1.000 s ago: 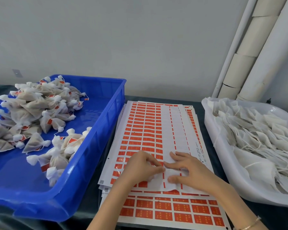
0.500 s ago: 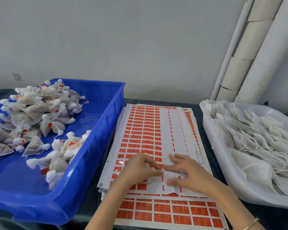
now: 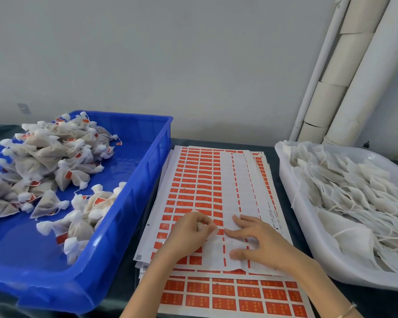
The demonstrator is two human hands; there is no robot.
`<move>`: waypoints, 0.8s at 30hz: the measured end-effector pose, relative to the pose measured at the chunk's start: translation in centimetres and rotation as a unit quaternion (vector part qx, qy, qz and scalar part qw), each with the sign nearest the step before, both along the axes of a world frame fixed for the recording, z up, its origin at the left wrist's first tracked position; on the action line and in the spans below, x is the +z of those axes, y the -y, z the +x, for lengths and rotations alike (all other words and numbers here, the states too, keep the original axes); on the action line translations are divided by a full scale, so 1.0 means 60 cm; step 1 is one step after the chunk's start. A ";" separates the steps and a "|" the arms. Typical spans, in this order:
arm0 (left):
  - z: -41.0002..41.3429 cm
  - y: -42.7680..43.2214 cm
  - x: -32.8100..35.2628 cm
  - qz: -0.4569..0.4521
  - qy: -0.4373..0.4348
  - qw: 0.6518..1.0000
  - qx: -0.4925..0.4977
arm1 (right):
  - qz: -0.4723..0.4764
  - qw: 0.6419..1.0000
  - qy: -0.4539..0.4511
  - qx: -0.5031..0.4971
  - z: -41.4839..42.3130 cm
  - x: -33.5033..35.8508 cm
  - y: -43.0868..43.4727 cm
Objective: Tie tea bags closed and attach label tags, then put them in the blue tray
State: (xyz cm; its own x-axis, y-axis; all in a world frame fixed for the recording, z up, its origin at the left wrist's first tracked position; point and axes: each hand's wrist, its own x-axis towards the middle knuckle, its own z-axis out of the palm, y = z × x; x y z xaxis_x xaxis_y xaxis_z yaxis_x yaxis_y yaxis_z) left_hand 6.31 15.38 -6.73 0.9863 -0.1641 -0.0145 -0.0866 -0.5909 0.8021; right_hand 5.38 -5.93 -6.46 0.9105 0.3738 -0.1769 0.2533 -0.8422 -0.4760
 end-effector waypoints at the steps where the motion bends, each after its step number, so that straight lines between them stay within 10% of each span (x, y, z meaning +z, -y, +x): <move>1: -0.001 -0.002 -0.002 -0.022 0.004 0.999 0.024 | 0.003 1.000 -0.001 -0.001 0.000 -0.001 0.000; 9: -0.024 -0.020 -0.013 -0.205 0.088 0.964 0.141 | 0.014 1.000 -0.007 -0.005 0.005 0.013 -0.006; 24: -0.036 -0.019 -0.013 -0.227 0.082 0.969 0.046 | 0.387 0.911 0.098 -0.106 0.014 -0.004 -0.080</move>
State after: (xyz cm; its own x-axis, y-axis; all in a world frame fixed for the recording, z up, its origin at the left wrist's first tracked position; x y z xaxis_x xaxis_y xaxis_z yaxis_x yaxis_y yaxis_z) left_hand 4.17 16.55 -7.49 0.9801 -0.0282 0.1963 -0.1981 -0.1916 0.9613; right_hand 6.23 -1.10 -6.71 0.9623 0.1298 0.2392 0.2687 -0.3131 -0.9109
